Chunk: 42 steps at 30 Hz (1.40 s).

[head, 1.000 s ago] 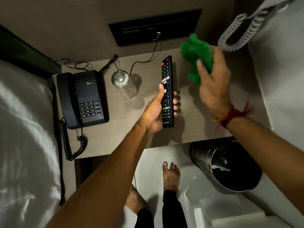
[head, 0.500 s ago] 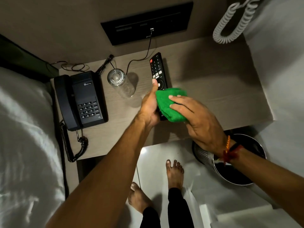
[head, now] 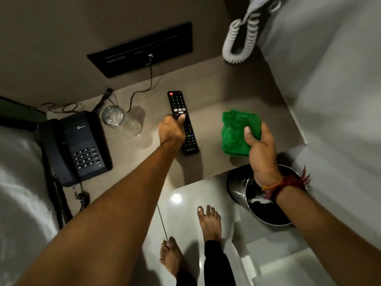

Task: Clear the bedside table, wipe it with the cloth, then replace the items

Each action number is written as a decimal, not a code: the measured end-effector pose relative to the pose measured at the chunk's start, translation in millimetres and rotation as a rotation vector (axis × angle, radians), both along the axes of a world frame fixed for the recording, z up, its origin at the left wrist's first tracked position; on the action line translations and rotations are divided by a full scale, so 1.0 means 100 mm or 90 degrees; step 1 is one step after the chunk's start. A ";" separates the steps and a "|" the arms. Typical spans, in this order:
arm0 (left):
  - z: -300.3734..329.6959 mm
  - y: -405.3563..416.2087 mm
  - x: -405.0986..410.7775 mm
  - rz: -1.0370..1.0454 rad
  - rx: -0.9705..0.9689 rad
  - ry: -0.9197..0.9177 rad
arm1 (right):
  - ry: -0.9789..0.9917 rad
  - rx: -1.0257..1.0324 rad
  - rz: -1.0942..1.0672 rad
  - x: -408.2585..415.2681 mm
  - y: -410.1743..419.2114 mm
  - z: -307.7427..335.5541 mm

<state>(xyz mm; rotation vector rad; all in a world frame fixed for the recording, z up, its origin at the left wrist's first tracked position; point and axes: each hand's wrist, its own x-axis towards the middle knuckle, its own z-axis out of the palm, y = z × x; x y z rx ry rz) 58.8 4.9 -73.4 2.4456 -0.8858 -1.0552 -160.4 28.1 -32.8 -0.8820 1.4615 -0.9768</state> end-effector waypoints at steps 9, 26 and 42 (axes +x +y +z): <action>0.31 0.38 -0.06 -0.171 -0.041 -0.228 | -0.162 0.107 -0.247 -0.17 0.45 0.47; 2.11 1.88 -2.57 -0.372 -0.019 0.715 | -0.014 0.000 -0.544 -1.49 2.64 1.96; 2.50 3.62 -4.24 -0.726 -0.046 0.095 | 0.215 0.147 -0.433 -2.87 4.87 2.17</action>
